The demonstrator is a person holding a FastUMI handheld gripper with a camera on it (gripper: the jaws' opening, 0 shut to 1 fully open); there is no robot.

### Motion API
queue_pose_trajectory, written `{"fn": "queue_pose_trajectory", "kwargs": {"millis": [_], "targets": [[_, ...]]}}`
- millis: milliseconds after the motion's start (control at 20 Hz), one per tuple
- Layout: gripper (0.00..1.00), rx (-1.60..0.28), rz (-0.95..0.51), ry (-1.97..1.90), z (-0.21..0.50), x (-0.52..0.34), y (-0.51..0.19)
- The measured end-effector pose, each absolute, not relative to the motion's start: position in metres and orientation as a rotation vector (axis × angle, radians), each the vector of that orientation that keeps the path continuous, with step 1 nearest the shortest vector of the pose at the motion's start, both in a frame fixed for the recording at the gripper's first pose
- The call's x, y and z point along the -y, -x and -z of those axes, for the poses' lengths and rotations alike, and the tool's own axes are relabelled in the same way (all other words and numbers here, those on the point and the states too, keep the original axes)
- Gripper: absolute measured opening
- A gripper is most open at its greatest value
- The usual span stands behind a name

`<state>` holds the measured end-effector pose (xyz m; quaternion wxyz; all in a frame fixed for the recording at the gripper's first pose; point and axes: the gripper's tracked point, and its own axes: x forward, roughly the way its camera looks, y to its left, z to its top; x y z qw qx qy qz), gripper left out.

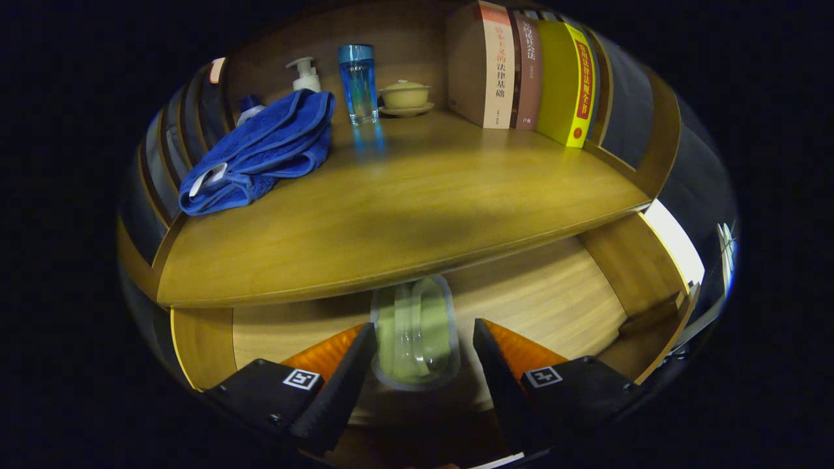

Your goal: Pull open the drawer, take out the items inside it, and place them on the countertop above the cabinet.

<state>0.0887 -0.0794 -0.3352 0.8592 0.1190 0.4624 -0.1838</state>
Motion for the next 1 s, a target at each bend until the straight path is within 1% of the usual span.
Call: {"fn": "queue_pose_trajectory", "kwargs": {"millis": [100, 150, 300, 350, 400, 550, 750, 1000], "targets": [[0.89, -0.968, 0.376, -0.268, 0.339, 0.075, -0.094], [0.84, -0.966, 0.373, -0.27, 0.342, 0.073, -0.095], [0.3, -0.974, 0.363, -0.224, 0.344, 0.071, -0.096], [0.3, -0.985, 0.351, -0.203, 0.342, 0.068, -0.093], [0.25, -0.978, 0.342, -0.201, 0.34, 0.064, -0.091], [0.25, -0.947, 0.346, -0.22, 0.327, 0.059, -0.085], [0.25, -0.889, 0.358, -0.152, 0.293, 0.062, -0.076], [0.25, -0.801, 0.394, -0.157, 0.255, 0.06, -0.061]]}}
